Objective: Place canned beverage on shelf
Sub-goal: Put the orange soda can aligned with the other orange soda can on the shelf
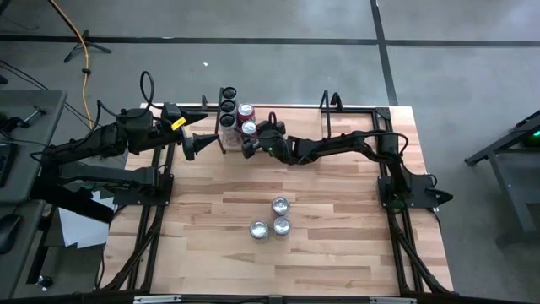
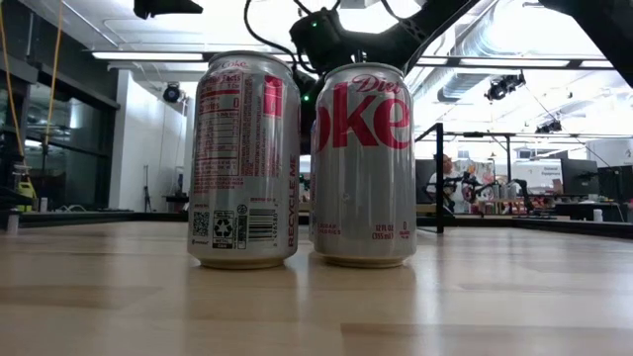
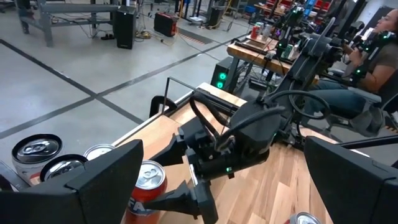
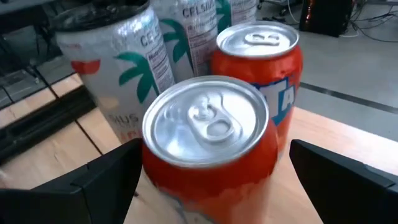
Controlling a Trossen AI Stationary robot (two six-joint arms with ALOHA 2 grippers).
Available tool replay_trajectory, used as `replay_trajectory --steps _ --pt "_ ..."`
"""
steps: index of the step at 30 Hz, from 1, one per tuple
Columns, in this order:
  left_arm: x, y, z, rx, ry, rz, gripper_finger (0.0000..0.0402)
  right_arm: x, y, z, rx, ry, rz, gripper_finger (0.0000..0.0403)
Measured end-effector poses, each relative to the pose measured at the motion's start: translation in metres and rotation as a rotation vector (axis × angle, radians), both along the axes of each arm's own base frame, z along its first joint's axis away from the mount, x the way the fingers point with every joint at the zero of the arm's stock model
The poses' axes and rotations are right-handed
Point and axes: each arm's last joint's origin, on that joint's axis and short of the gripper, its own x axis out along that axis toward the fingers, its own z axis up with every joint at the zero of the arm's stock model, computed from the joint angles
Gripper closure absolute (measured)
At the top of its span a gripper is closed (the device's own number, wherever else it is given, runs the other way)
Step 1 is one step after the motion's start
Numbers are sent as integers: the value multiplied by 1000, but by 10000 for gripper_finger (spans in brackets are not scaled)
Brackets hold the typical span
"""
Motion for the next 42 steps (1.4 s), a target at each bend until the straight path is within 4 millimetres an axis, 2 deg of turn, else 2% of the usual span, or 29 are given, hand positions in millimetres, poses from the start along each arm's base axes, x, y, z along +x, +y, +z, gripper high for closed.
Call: replay_trajectory --steps 4,7,14,21,25,30,36,42 --pt "0 0 0 0 -1 0 2 0 0 -1 1 3 8 15" --pt "0 0 0 0 -1 1 2 0 -1 -1 2 5 11 32" --pt "0 0 0 0 -1 0 2 -5 -14 2 35 32 44 124" --pt "0 0 0 0 1 -1 2 -18 -38 15 -51 177 158 124" --pt "0 0 0 0 1 0 2 -23 -57 17 12 141 356 124" --pt "0 0 0 0 1 0 2 -26 -73 15 39 102 492 124" --pt "0 0 0 0 1 0 2 -29 -81 16 -9 101 639 124" --pt "0 0 0 0 0 0 2 -30 -81 15 -128 173 686 92"
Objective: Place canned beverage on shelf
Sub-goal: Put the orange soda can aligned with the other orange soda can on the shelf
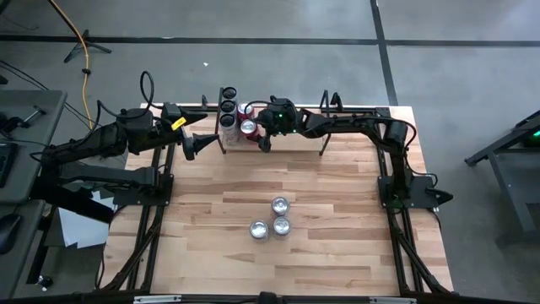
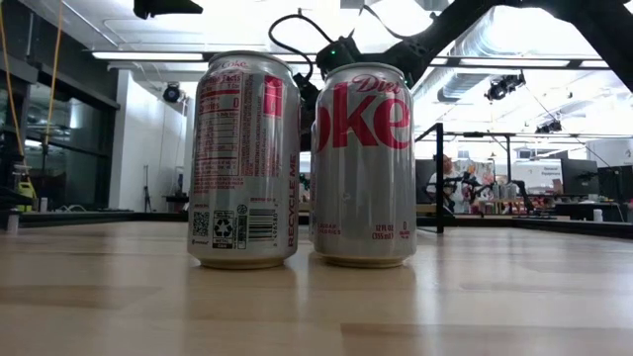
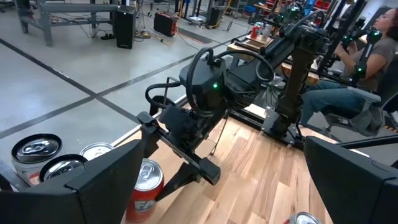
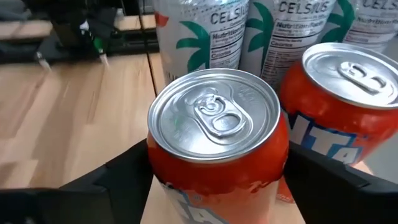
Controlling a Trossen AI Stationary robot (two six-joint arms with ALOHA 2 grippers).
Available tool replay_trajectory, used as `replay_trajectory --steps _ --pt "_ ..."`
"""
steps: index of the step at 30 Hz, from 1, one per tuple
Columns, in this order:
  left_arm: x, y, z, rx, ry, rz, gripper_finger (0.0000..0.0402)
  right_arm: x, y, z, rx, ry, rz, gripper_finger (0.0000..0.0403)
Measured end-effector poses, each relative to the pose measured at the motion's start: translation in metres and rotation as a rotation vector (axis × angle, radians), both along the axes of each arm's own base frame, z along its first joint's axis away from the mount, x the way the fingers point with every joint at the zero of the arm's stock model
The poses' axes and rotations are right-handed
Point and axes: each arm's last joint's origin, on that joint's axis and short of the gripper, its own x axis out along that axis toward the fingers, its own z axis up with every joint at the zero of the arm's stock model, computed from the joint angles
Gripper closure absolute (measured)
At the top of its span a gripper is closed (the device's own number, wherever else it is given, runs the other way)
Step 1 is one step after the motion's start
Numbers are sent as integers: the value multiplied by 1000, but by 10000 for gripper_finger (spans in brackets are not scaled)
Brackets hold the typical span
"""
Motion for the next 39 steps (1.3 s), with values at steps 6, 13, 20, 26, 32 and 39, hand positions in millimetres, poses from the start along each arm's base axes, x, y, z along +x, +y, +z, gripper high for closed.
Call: replay_trajectory --steps 6,13,20,26,32,39 --pt "0 0 0 0 0 0 2 0 0 0 -9 2 4 79" --pt "0 0 0 0 0 0 2 0 0 0 -6 1 3 77" --pt "0 0 0 0 0 0 2 0 0 0 -8 2 4 76" --pt "0 0 0 0 0 0 2 0 0 -1 -6 8 5 75" --pt "0 0 0 0 0 0 2 0 0 -1 -5 8 5 75" --pt "0 0 0 0 0 0 2 0 0 -1 -3 15 5 74"
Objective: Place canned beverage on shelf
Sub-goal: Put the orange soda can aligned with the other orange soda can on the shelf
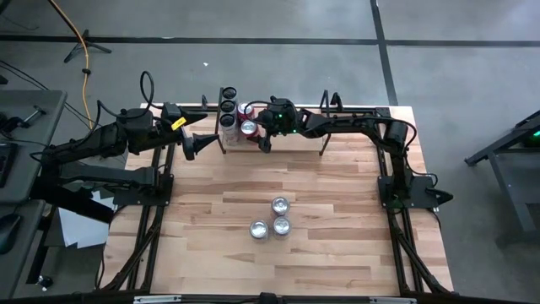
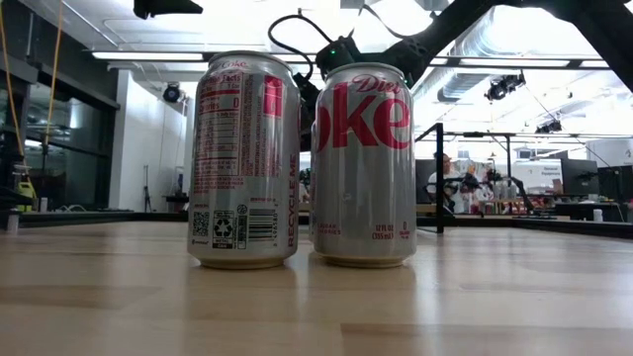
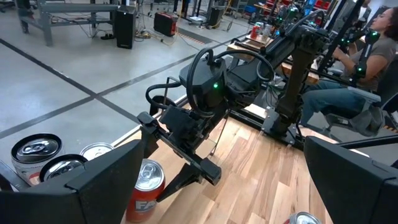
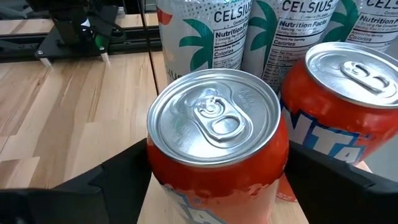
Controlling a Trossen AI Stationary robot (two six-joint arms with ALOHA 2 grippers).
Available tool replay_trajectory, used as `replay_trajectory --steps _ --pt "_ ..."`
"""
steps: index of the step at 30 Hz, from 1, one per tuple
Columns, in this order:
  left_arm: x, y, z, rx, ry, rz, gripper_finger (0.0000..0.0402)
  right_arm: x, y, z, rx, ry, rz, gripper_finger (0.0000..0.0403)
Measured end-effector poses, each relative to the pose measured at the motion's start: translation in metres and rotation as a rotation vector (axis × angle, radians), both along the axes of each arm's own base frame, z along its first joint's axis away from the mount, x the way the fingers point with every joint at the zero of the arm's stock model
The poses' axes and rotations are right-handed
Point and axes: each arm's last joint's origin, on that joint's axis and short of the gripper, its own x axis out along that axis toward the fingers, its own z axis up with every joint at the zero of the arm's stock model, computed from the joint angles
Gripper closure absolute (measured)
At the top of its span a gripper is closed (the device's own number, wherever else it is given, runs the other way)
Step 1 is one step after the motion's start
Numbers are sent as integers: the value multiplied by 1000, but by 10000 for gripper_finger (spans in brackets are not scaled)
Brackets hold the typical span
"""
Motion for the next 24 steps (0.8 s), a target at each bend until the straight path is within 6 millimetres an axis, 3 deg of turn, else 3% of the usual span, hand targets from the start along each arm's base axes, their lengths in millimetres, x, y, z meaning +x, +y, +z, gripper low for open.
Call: replay_trajectory --steps 12,18,24 --pt "0 0 0 -1 0 -3 2 0 0 0 1 5 0 7" --pt "0 0 0 -3 -1 -8 2 -4 -3 6 -3 2 -7 8" --pt "0 0 0 -13 -5 -6 2 -23 -16 20 17 72 -47 8"
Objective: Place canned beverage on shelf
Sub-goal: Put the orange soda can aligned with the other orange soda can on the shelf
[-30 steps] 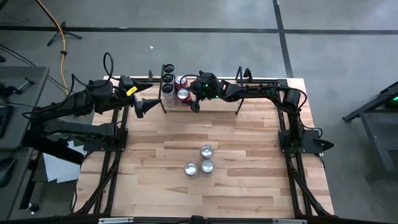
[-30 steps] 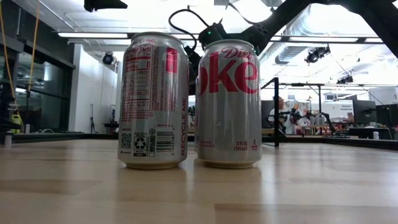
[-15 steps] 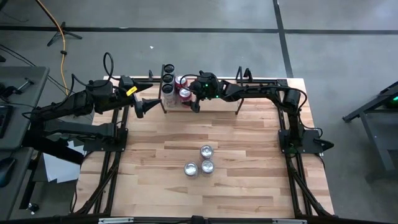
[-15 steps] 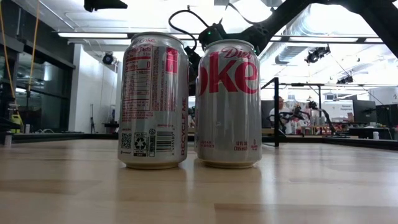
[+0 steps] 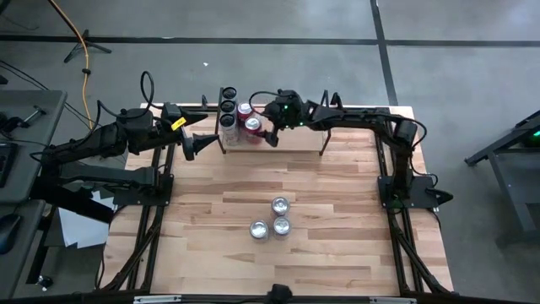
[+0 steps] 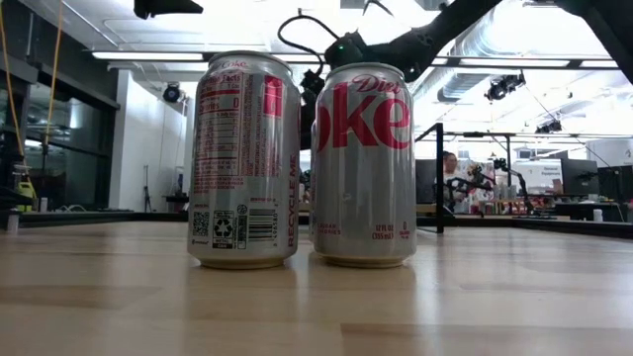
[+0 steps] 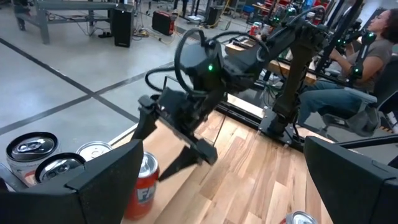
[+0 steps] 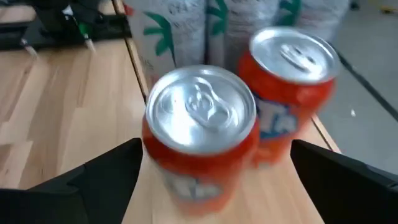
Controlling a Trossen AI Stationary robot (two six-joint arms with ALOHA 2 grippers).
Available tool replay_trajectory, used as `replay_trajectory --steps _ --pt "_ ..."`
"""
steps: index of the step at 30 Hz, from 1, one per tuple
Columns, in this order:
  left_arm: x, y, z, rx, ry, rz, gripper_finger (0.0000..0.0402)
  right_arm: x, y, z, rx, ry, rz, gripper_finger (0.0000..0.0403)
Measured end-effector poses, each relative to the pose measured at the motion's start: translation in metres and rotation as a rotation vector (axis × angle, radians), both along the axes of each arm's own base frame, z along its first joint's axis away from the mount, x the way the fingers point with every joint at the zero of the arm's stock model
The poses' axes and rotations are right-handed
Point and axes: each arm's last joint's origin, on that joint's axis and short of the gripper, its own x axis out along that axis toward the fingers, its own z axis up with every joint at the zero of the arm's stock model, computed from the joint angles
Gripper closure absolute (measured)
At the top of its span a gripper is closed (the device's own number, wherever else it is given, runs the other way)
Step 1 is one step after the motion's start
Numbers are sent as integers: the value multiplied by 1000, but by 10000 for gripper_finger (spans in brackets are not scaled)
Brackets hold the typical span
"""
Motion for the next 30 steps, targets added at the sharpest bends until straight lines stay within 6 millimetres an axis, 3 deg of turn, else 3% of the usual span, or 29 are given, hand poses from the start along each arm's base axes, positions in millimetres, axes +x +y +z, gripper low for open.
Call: replay_trajectory --steps 11,17,22,26,30 --pt "0 0 0 -12 -6 3 2 -44 -6 41 164 77 -133 8" --pt "0 0 0 -12 -6 3 2 -51 -2 35 250 176 -213 8" --pt "0 0 0 -12 -6 3 2 -45 10 17 295 263 -116 15" --pt "0 0 0 -12 -6 3 2 -31 23 13 238 244 -110 79" --pt "0 0 0 -12 -7 3 2 -17 36 16 112 192 -153 222"
